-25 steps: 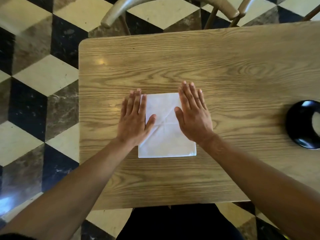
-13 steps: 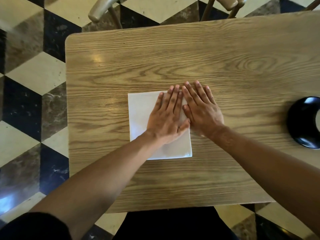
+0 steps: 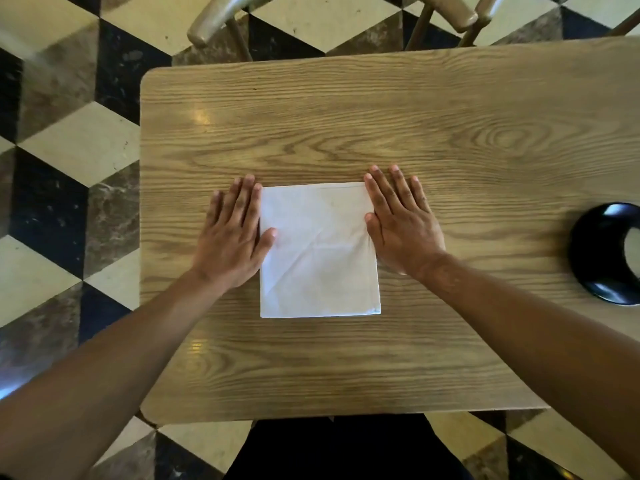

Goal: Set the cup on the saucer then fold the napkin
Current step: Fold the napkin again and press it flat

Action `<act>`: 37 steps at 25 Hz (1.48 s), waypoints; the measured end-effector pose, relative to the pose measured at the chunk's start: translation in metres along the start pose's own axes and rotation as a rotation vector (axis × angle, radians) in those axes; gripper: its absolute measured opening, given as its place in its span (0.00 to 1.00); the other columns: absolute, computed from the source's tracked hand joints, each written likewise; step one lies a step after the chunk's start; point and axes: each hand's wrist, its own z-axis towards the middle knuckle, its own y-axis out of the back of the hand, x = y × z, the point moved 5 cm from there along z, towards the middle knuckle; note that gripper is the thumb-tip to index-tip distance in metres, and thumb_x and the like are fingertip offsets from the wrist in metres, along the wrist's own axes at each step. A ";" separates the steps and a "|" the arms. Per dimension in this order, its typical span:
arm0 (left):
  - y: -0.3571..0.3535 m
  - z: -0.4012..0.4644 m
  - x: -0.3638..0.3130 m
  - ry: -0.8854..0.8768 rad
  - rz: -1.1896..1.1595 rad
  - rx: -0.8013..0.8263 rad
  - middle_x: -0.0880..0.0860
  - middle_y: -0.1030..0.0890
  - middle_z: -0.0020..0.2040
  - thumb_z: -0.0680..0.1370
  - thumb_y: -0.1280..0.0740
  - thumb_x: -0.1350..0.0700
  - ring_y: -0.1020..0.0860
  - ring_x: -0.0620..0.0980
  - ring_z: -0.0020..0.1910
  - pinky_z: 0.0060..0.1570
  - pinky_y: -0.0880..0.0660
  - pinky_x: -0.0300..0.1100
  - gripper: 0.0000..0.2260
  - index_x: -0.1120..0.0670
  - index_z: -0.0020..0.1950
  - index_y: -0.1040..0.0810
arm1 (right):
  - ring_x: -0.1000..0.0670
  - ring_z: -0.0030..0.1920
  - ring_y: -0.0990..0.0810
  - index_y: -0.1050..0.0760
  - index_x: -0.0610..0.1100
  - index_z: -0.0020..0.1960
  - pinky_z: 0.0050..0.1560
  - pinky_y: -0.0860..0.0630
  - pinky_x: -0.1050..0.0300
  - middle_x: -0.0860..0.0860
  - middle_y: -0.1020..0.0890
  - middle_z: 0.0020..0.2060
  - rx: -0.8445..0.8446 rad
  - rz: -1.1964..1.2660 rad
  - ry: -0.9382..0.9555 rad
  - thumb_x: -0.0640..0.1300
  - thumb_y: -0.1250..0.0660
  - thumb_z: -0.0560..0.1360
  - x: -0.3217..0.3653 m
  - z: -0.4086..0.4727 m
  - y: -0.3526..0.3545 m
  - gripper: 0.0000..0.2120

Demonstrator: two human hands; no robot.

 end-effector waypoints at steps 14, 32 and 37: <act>-0.009 0.012 -0.148 -0.107 -0.130 -0.041 0.57 0.49 0.85 0.84 0.49 0.40 0.52 0.56 0.84 0.81 0.52 0.60 0.32 0.56 0.84 0.47 | 0.43 0.83 0.51 0.49 0.44 0.83 0.81 0.51 0.40 0.49 0.45 0.83 0.031 0.002 0.001 0.54 0.52 0.84 -0.001 0.001 -0.001 0.31; 0.000 -0.034 -0.162 -0.197 -0.170 0.059 0.62 0.53 0.84 0.84 0.51 0.39 0.56 0.58 0.84 0.82 0.51 0.57 0.36 0.63 0.83 0.49 | 0.38 0.82 0.47 0.42 0.50 0.82 0.79 0.48 0.33 0.45 0.42 0.82 -0.051 0.033 0.063 0.57 0.52 0.85 0.022 -0.090 -0.008 0.27; -0.011 -0.036 -0.162 -0.178 -0.149 0.025 0.62 0.50 0.84 0.83 0.48 0.38 0.53 0.59 0.84 0.81 0.49 0.58 0.37 0.63 0.83 0.48 | 0.38 0.82 0.49 0.46 0.53 0.83 0.79 0.51 0.32 0.47 0.45 0.83 -0.007 -0.036 0.018 0.58 0.52 0.85 0.016 -0.096 -0.016 0.28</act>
